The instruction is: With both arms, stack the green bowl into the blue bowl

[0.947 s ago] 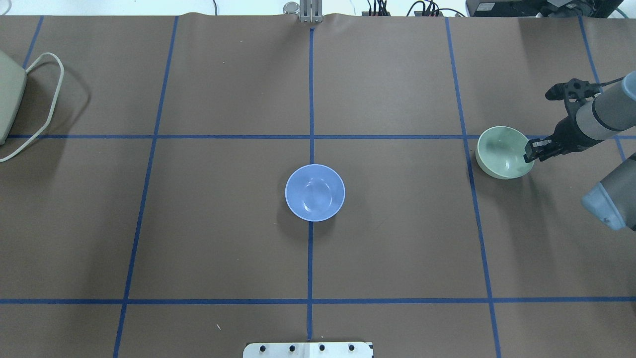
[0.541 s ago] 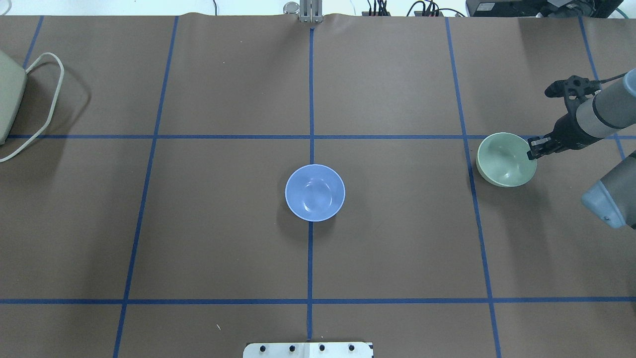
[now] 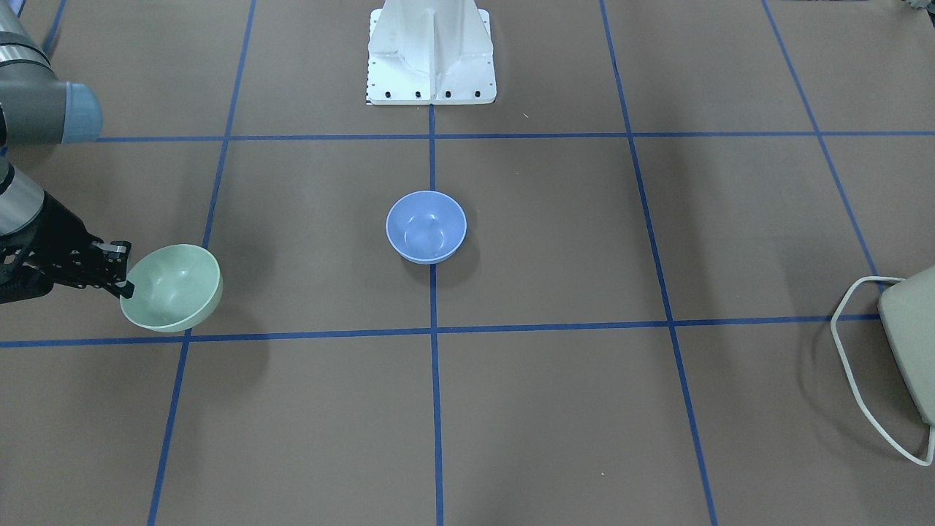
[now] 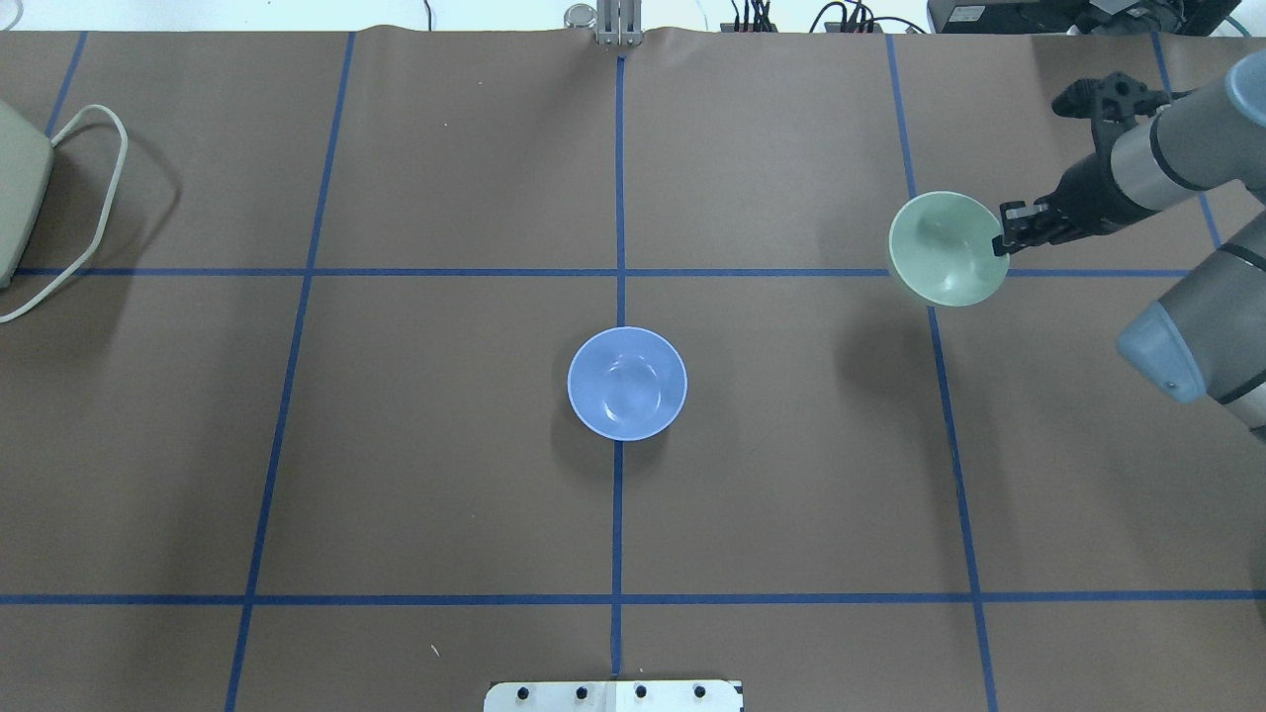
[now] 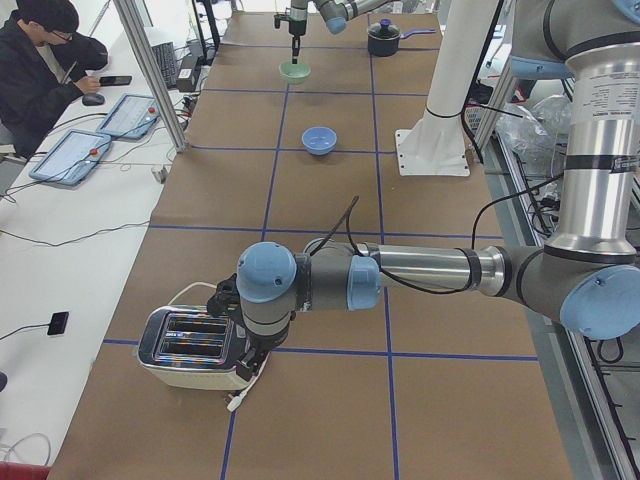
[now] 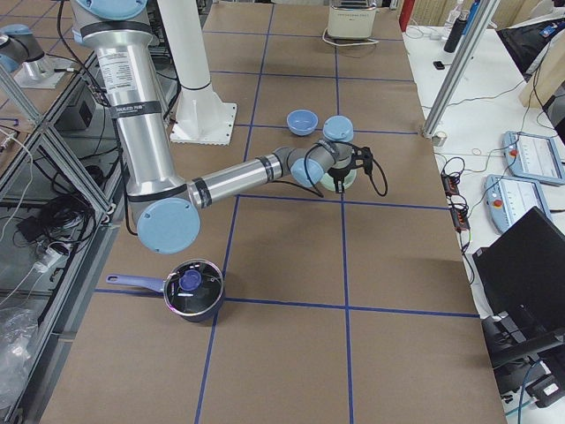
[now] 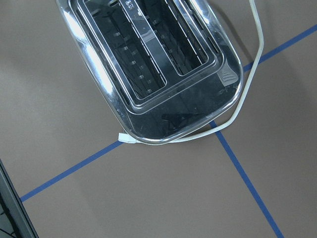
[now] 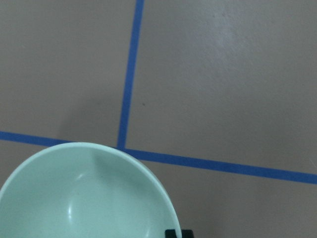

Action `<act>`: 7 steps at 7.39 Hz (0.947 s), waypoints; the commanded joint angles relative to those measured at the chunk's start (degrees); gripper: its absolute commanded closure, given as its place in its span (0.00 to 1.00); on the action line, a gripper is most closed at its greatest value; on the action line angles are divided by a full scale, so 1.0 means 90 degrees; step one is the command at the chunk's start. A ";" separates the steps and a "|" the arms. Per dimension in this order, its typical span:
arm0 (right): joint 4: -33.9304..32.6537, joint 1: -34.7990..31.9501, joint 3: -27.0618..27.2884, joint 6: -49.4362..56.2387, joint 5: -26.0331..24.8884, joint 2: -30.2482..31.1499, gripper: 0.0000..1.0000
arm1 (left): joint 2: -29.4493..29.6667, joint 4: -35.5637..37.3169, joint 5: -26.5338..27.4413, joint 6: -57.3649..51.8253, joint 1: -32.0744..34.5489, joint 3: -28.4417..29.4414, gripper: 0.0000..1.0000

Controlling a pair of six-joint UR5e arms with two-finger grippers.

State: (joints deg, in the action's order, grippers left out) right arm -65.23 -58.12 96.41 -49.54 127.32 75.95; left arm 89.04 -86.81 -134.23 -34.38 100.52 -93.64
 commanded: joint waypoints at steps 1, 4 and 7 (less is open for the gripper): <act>-0.0038 0.0546 0.0320 -0.1375 -0.0006 -0.0566 1.00 | -0.0352 -0.0178 -0.0512 0.1196 -0.0017 -0.0239 0.02; -0.1637 0.1338 0.0634 -0.2444 -0.0180 -0.1616 1.00 | -0.0411 -0.0218 -0.0535 0.2589 -0.0036 -0.0289 0.02; -0.2987 0.2664 0.0870 -0.3183 -0.1380 -0.2461 1.00 | -0.0421 -0.0355 -0.0545 0.2599 -0.0046 -0.0260 0.02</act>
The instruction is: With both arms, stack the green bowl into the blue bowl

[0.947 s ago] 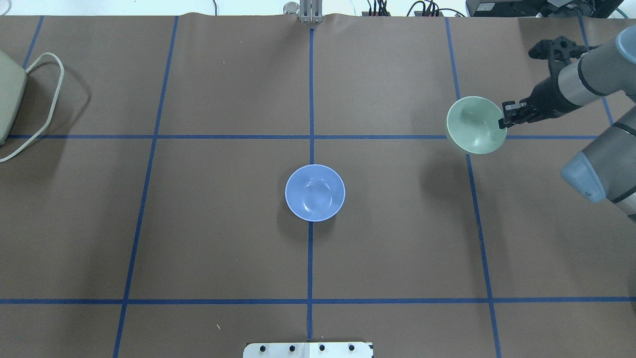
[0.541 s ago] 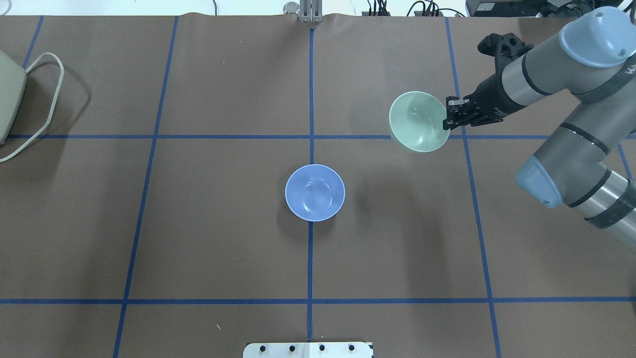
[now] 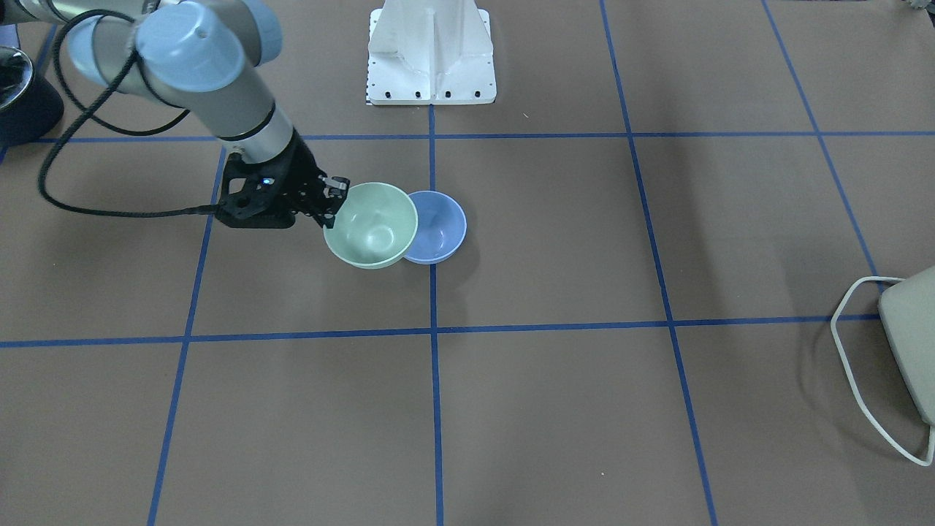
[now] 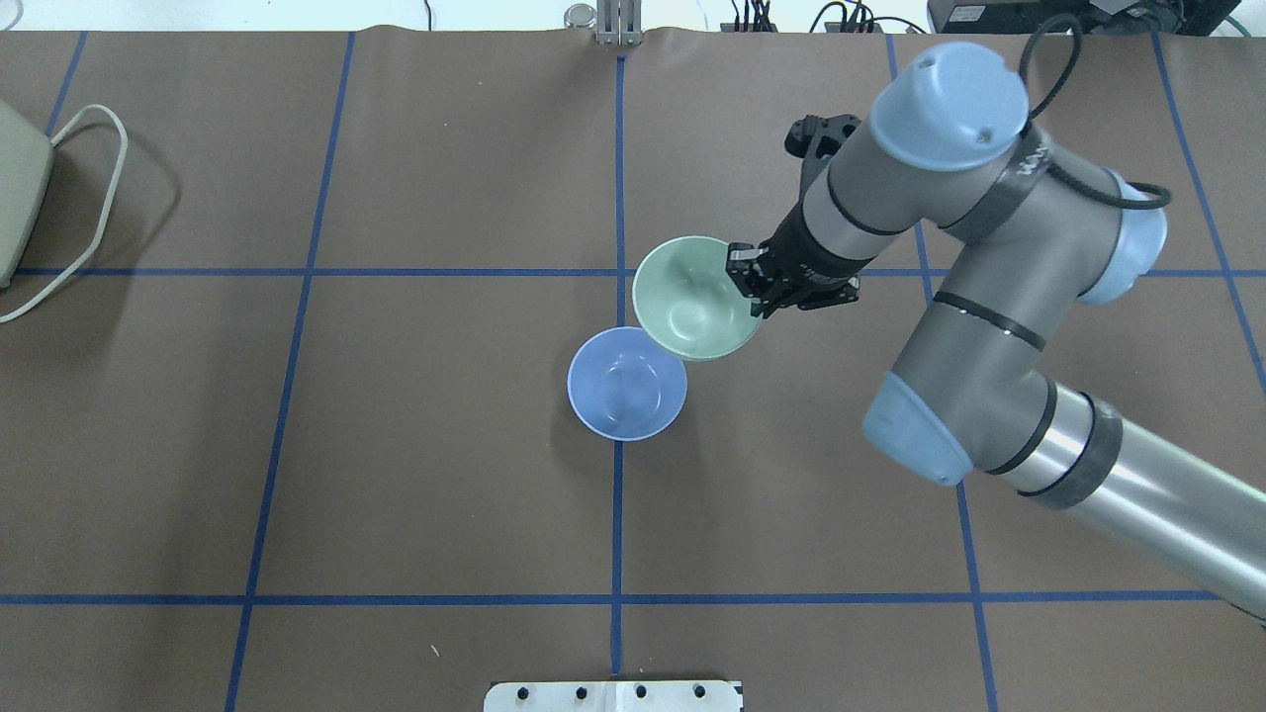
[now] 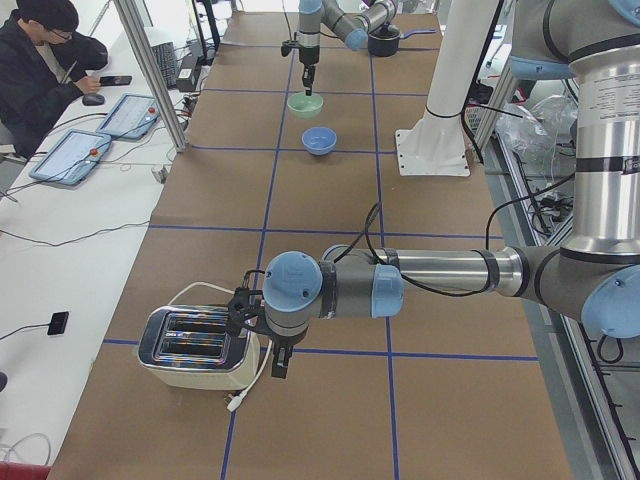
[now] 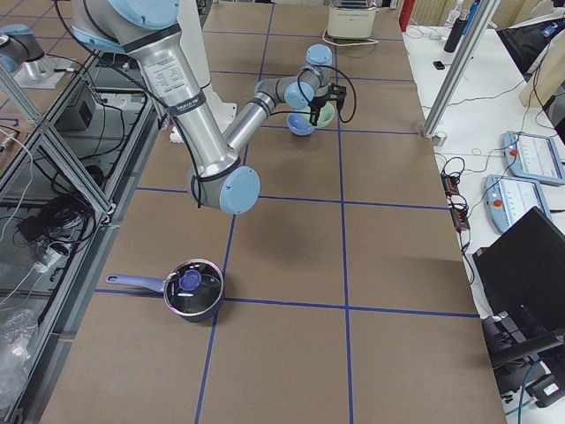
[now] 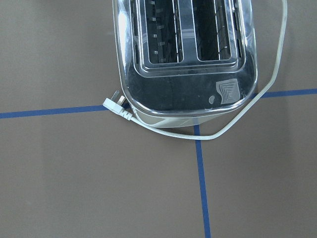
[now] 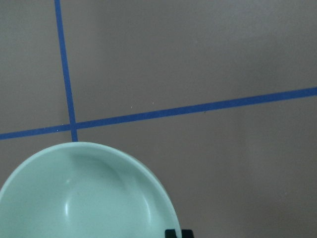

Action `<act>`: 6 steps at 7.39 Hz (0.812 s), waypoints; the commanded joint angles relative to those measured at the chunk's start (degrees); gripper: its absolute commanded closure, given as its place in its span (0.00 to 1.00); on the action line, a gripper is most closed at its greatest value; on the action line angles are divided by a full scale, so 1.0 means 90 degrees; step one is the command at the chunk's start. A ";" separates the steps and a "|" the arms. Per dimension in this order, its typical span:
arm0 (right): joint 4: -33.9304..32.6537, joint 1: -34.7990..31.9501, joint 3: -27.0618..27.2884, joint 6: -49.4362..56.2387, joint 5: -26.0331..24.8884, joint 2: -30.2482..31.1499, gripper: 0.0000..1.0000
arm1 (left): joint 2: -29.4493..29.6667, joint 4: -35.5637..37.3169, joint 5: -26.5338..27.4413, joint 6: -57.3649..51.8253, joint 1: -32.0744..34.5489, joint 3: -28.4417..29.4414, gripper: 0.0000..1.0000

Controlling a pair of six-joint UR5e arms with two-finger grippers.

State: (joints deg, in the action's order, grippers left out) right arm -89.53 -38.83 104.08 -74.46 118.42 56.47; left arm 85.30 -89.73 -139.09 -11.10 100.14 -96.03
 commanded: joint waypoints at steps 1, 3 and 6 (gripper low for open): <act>-0.0268 0.0883 -0.0001 -0.0582 -0.0907 -0.0317 1.00 | -0.0005 -0.0031 -0.0004 0.0003 -0.0004 0.0006 0.02; -0.0238 0.1033 -0.0157 -0.0623 -0.1049 -0.0346 1.00 | -0.0005 -0.0040 0.0005 -0.0006 -0.0004 0.0006 0.02; 0.0159 0.1063 -0.0518 -0.0603 -0.1146 -0.0327 1.00 | -0.0014 -0.0079 -0.0004 -0.0016 -0.0004 0.0016 0.02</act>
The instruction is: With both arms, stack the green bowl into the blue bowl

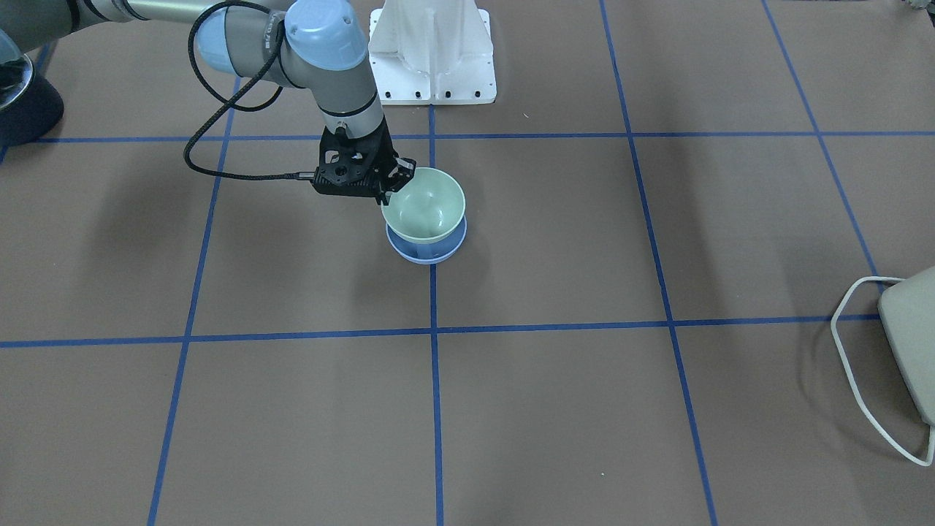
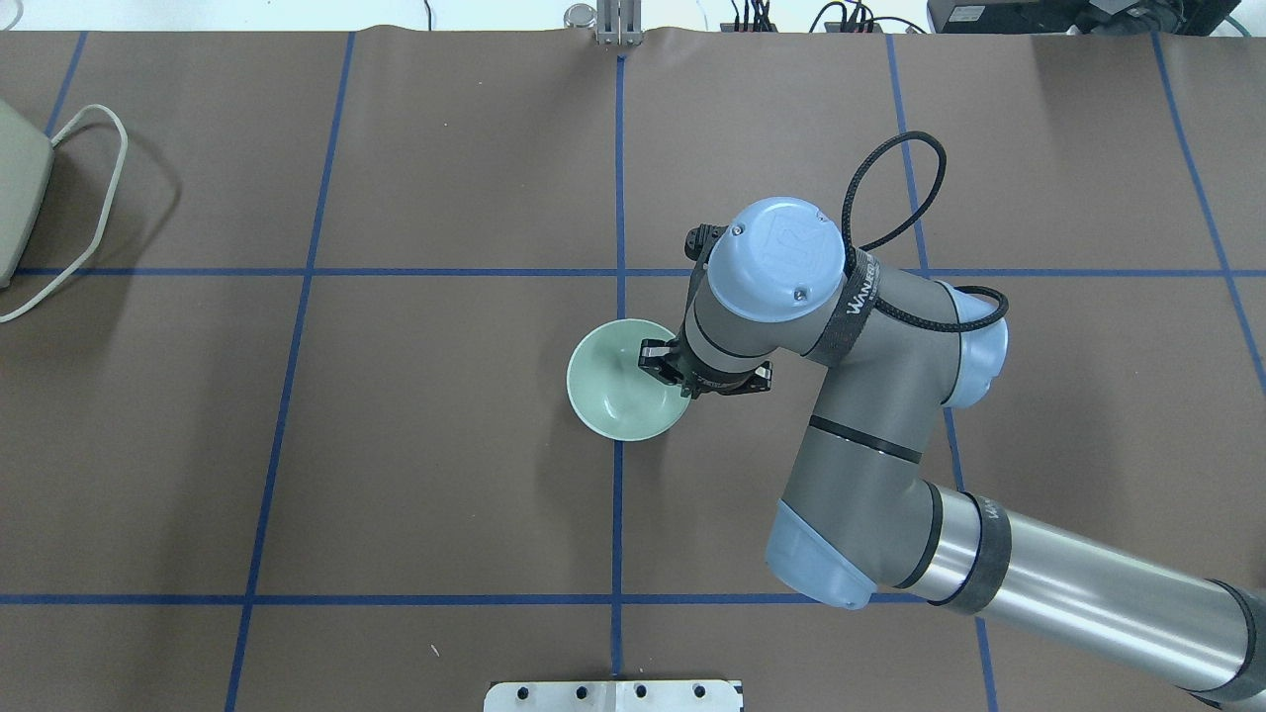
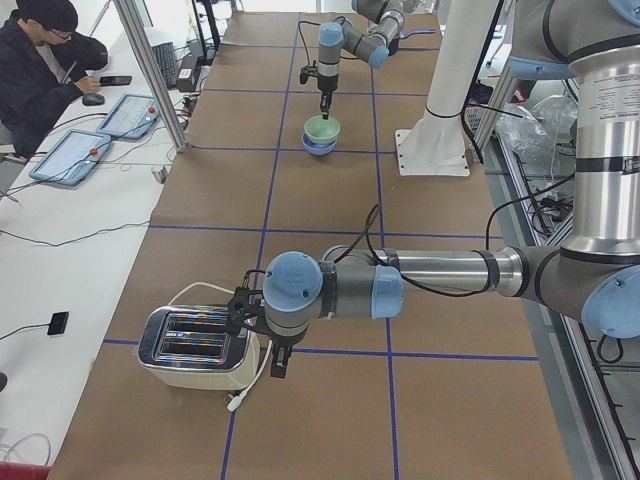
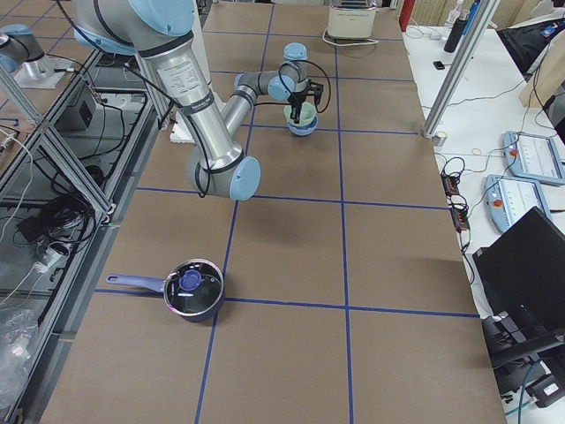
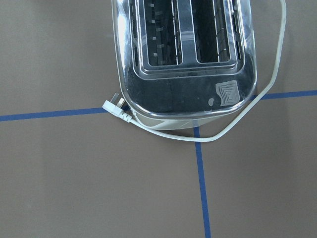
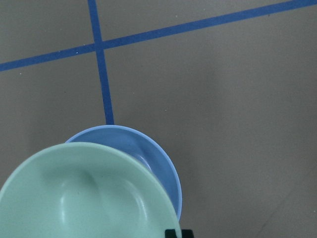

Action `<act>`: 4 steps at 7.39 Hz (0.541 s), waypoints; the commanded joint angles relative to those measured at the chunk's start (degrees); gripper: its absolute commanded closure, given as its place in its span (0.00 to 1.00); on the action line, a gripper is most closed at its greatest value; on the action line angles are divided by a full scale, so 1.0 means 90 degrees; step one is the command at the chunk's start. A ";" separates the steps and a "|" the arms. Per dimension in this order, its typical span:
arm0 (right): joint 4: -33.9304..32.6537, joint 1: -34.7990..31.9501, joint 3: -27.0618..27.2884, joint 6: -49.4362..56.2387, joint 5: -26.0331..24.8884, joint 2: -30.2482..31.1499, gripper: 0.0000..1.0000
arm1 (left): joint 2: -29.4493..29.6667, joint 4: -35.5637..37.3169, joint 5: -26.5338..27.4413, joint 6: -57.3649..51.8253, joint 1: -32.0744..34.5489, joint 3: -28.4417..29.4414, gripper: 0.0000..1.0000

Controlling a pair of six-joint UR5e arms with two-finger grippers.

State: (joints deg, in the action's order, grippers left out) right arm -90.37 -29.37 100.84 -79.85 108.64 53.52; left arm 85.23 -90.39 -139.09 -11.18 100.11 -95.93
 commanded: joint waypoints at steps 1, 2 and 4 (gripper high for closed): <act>0.0343 0.0011 -0.0295 -0.0004 -0.0079 0.0000 1.00 | -0.0007 -0.0006 -0.0005 -0.0008 0.0000 0.0005 0.02; 0.0363 0.0011 -0.0316 -0.0004 -0.0079 0.0000 1.00 | -0.0007 -0.0006 -0.0005 -0.0008 0.0000 0.0005 0.02; 0.0373 0.0021 -0.0336 0.0025 -0.0079 0.0010 1.00 | -0.0007 0.0004 -0.0005 -0.0008 0.0000 -0.0005 0.02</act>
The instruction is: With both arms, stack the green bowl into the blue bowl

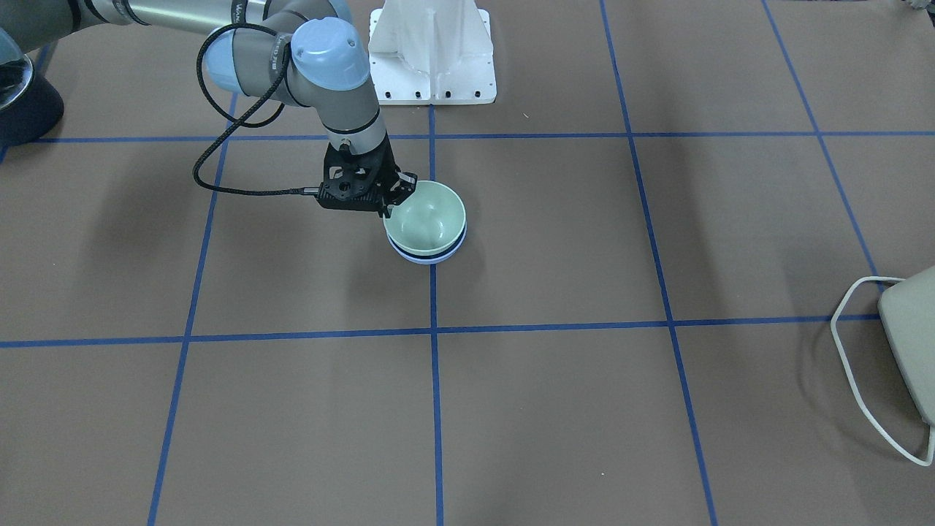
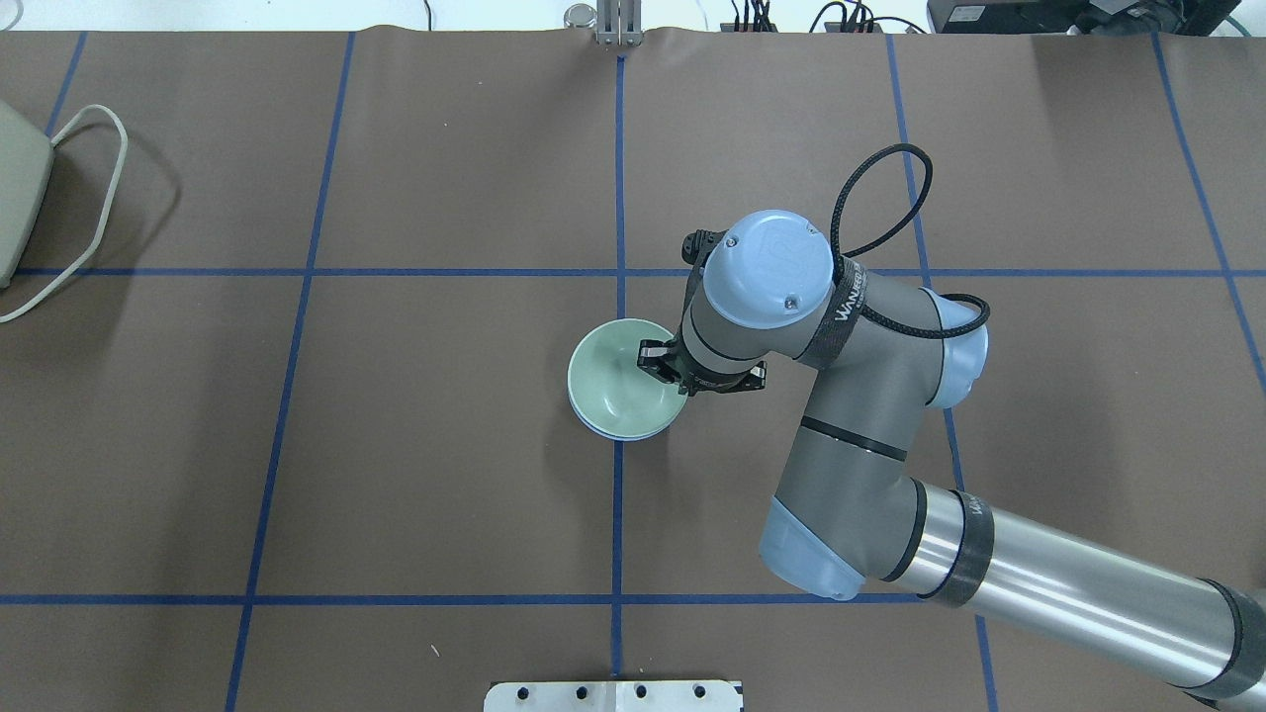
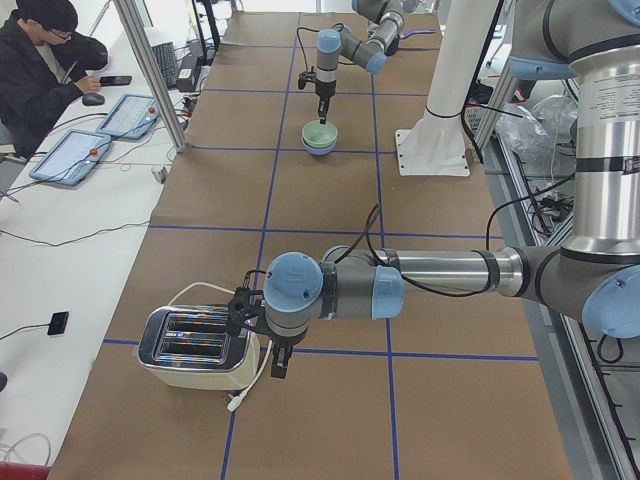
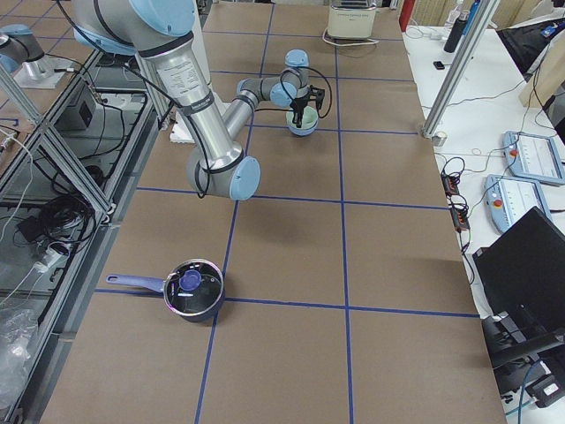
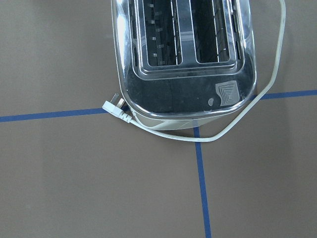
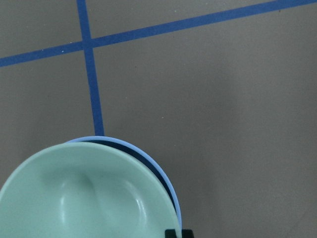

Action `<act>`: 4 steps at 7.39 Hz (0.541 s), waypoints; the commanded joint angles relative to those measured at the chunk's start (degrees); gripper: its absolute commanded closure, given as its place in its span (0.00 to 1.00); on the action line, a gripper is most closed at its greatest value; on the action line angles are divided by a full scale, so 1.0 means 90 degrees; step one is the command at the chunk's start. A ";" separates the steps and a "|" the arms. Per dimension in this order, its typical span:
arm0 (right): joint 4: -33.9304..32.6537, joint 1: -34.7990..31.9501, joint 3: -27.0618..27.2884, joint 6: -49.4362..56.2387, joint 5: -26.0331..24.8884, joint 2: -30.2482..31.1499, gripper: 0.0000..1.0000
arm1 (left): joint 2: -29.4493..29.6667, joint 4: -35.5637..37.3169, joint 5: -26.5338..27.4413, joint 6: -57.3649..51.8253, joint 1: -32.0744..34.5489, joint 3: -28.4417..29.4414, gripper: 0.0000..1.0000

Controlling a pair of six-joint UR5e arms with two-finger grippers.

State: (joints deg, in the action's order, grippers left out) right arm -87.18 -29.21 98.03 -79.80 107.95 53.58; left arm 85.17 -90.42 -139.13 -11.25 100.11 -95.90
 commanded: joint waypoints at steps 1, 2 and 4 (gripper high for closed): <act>0.0077 0.0004 -0.0052 0.0019 -0.0002 0.0004 1.00 | 0.0000 -0.0002 0.0000 0.0000 0.0000 0.0001 0.02; 0.0097 0.0004 -0.0062 0.0019 -0.0002 0.0004 1.00 | 0.0000 -0.0002 0.0000 0.0000 0.0000 0.0002 0.02; 0.0097 0.0004 -0.0072 0.0009 -0.0002 0.0004 1.00 | 0.0000 -0.0031 0.0010 0.0000 0.0000 0.0002 0.02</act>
State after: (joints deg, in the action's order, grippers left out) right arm -86.36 -29.18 97.48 -79.65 107.93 53.61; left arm 85.17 -90.62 -139.11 -11.25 100.11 -95.89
